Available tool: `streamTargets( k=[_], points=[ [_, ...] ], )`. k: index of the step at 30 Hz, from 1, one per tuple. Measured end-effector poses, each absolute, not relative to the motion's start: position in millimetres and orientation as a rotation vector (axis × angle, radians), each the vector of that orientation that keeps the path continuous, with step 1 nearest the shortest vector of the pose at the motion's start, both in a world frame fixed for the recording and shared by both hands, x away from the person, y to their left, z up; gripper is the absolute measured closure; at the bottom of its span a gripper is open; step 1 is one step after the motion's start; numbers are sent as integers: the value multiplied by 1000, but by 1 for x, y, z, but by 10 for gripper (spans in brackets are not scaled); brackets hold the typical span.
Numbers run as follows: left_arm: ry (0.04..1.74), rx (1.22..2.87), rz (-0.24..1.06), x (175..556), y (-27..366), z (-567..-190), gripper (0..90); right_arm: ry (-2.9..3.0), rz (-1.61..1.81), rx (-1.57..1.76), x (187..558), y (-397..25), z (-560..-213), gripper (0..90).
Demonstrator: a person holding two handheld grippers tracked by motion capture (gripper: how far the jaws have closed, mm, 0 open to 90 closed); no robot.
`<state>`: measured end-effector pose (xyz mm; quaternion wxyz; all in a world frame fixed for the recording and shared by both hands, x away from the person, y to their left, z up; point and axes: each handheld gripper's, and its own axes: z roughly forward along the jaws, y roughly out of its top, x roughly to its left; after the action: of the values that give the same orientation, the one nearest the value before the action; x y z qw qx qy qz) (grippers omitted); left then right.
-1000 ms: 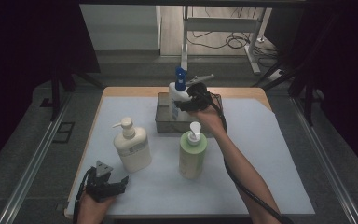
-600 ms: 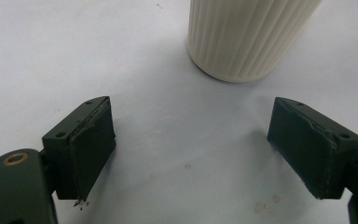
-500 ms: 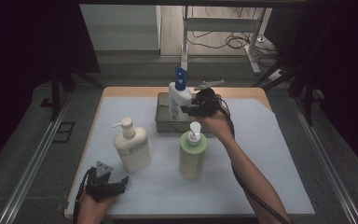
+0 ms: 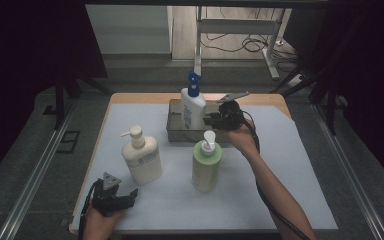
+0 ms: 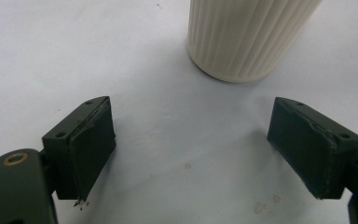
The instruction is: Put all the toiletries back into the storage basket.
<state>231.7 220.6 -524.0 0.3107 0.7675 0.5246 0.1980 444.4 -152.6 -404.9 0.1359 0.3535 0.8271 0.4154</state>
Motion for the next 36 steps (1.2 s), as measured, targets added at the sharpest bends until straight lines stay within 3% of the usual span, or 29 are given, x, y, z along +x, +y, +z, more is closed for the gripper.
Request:
streamTargets(
  k=[9, 36],
  points=[
    [1386, 2027, 523, 232, 221, -524, 147, 2320, 1184, 1093, 454, -157, -413, 891],
    [1386, 2027, 523, 232, 221, -524, 146, 2351, 1129, 1163, 487, -133, -440, 896]
  ],
)
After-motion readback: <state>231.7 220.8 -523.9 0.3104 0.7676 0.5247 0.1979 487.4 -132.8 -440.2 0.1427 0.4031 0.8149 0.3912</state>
